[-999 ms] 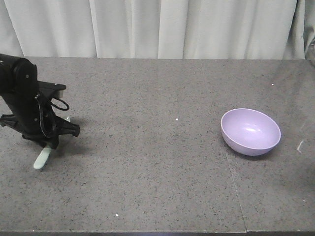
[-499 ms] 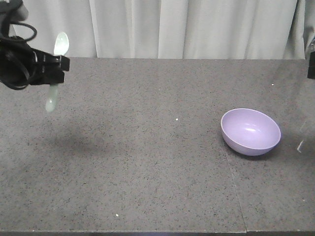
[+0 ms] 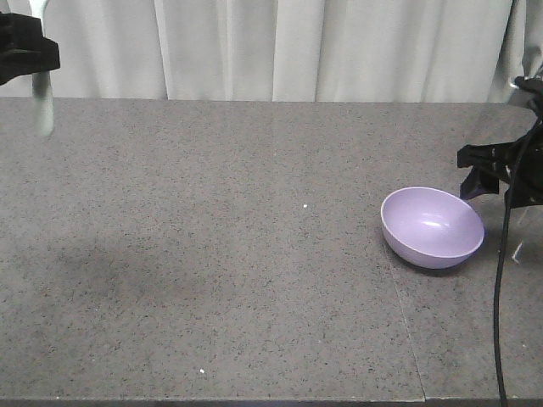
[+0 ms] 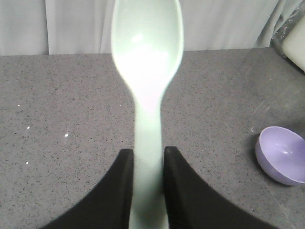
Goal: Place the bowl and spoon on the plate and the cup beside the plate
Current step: 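Lift the spoon upright with the left gripper, then lower the right gripper into the lavender bowl and grip its rim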
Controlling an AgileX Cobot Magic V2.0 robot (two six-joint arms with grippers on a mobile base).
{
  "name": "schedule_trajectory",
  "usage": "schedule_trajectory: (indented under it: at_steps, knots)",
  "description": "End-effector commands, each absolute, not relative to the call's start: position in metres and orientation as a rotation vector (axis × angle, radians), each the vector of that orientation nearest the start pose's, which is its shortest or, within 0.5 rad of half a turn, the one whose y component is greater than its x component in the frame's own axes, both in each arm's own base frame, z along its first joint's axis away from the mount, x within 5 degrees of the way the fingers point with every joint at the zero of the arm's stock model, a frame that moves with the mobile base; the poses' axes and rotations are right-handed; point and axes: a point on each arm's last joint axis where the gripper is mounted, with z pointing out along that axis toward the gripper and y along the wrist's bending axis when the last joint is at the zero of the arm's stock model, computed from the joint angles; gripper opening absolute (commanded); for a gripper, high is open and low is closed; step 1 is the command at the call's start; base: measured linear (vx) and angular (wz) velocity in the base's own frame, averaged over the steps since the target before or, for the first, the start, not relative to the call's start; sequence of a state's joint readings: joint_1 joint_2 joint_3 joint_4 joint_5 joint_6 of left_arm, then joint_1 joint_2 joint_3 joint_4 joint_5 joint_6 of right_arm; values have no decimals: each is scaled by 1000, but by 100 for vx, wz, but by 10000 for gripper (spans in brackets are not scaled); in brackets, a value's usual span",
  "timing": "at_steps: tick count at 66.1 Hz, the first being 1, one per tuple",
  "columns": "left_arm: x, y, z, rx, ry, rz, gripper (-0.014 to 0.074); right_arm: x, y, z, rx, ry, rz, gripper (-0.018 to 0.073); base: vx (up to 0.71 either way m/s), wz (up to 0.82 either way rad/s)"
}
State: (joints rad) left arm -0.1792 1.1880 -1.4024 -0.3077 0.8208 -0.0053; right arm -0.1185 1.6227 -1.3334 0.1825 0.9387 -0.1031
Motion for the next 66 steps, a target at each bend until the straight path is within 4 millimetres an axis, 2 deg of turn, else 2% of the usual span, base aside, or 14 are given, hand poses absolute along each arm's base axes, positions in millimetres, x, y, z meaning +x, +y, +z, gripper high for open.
schedule_trajectory:
  at_steps: [1, 11, 34, 44, 60, 66]
  knots:
    - [228, -62, 472, 79, 1966, -497, -7, 349, -30, 300, 117, 2621, 162, 455, 0, 0]
    - [229, -62, 470, 80, 1974, -497, -7, 362, -30, 275, 65, 2684, 158, 455, 0, 0]
    - [229, -62, 471, 80, 1973, -497, -7, 375, -32, 249, 73, 2718, 151, 433, 0, 0]
    - [229, -62, 470, 80, 1974, -497, -7, 377, -33, 242, 72, 2741, 153, 318, 0, 0]
    - [229, -62, 470, 80, 1974, -497, -7, 379, -33, 243, 73, 2718, 149, -12, 0, 0]
    - [229, -62, 470, 80, 1974, -497, -7, 380, -32, 246, 73, 2714, 157, -11, 0, 0]
